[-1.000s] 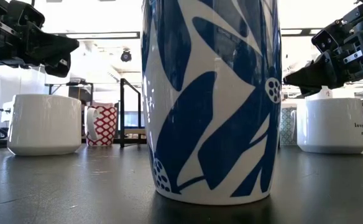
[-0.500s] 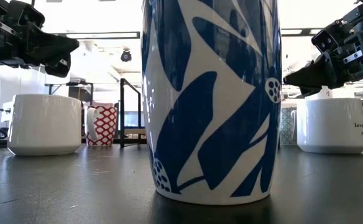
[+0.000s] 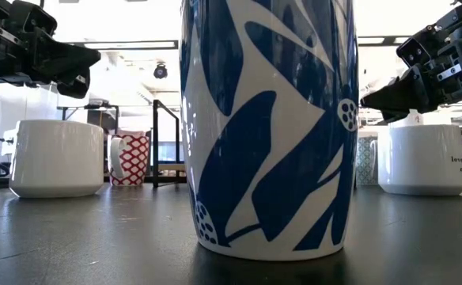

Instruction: Place coffee mugs

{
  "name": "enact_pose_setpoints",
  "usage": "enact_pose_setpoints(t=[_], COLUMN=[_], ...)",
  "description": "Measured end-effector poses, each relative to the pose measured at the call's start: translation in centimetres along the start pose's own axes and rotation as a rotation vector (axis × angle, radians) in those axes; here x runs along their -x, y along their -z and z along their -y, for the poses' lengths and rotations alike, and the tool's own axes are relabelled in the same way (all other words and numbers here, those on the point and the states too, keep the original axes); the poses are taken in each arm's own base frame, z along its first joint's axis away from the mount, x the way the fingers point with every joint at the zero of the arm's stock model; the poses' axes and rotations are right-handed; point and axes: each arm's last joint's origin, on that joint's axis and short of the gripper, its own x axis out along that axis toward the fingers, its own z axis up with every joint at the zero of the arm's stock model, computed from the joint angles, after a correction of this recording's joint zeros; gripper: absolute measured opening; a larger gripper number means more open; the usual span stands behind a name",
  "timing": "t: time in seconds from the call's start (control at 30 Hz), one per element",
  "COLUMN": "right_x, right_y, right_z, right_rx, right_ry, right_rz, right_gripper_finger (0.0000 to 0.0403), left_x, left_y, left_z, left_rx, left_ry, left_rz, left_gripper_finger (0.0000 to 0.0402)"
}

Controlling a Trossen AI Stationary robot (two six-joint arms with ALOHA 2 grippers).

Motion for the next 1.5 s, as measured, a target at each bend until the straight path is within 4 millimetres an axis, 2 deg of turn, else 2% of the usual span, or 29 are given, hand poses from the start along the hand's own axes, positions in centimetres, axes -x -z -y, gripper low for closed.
enact_pose_setpoints(t=[0.83,1.03,1.2,1.5], right_x=[0.00,0.00,0.00,0.00], right_y=[-0.08,-0.09,-0.09,-0.16], right_z=[0.02,0.03,0.03,0.04], right_rx=[0.024,-0.046,0.018,-0.046], right_ry=[0.006,0.010,0.011,0.012], right_rz=[0.009,0.009,0.009,0.016], right_gripper_finger=[0.0022,0.0022,0.0022,0.0022], left_x=[0.00,0.00,0.00,0.00], left_y=[0.00,0.00,0.00,0.00], left_z=[0.00,0.00,0.00,0.00], left_rx=[0.000,0.000,0.000,0.000], left_ry=[0.000,0.000,0.000,0.000], left_rz=[0.000,0.000,0.000,0.000], left_gripper_finger=[0.0000,0.0000,0.0000,0.0000])
